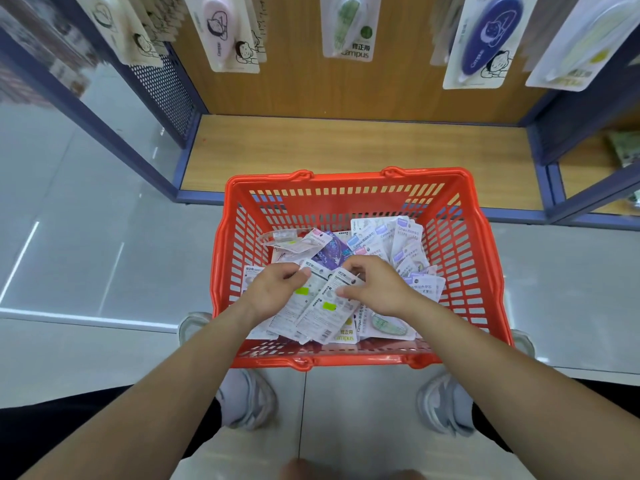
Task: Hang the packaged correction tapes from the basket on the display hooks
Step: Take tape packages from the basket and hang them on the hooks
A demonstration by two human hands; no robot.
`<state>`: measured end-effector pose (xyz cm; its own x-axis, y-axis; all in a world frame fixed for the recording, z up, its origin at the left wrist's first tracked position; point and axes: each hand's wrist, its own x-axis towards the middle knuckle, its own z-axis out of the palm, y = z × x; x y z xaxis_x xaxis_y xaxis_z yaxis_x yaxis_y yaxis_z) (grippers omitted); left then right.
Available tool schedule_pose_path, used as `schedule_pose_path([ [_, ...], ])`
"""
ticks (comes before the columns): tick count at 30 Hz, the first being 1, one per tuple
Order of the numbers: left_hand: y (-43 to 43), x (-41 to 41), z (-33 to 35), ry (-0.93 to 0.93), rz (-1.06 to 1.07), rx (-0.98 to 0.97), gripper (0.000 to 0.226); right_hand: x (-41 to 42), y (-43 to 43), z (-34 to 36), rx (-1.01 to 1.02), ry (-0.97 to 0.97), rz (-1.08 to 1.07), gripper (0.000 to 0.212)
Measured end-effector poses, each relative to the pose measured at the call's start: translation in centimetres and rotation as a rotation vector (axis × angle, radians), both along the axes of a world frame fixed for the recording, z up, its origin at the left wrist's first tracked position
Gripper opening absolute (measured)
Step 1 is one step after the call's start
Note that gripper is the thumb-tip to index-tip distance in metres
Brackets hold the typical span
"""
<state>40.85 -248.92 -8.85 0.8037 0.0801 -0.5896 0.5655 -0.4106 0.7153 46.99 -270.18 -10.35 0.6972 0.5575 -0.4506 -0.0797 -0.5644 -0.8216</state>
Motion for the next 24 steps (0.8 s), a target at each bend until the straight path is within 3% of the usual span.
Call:
schedule_pose_path([
  [2, -0.5, 0.0, 0.5, 0.027, -0.023, -0.075, 0.045, -0.1, 0.3, -0.1, 0.014, 0.007, -0.039, 0.019],
  [5, -0.9, -0.2, 0.8, 0.060, -0.034, -0.231, 0.012, -0.2, 0.8, 0.1, 0.067, 0.056, -0.100, 0.016],
  [8, -1.1, -0.3, 0.2, 0.060, -0.016, -0.241, 0.029, -0.2, 1.1, 0.4, 0.105, 0.069, -0.156, 0.017],
  [12, -1.0, 0.1, -0.2, 0.014, 0.129, -0.210, 0.028, -0.7, 1.3, 0.1, -0.031, -0.176, -0.354, 0.037],
  [14, -0.7, 0.4, -0.5, -0.014, 0.201, -0.178, 0.030, -0.8, 1.0, 0.1, -0.022, -0.249, -0.392, 0.028],
  [16, -0.5, 0.6, -0.5, -0.041, 0.269, -0.164, 0.029, -0.9, 1.2, 0.4, 0.046, -0.154, -0.301, 0.019],
  [19, -0.7, 0.8, -0.1, -0.062, 0.292, -0.231, 0.023, -1.7, 2.2, 0.4, 0.093, -0.036, -0.180, 0.036],
  [24, -1.0, 1.1, 0.7, -0.002, 0.368, -0.361, 0.025, -1.9, 2.7, 0.3, 0.110, 0.103, -0.275, 0.038],
])
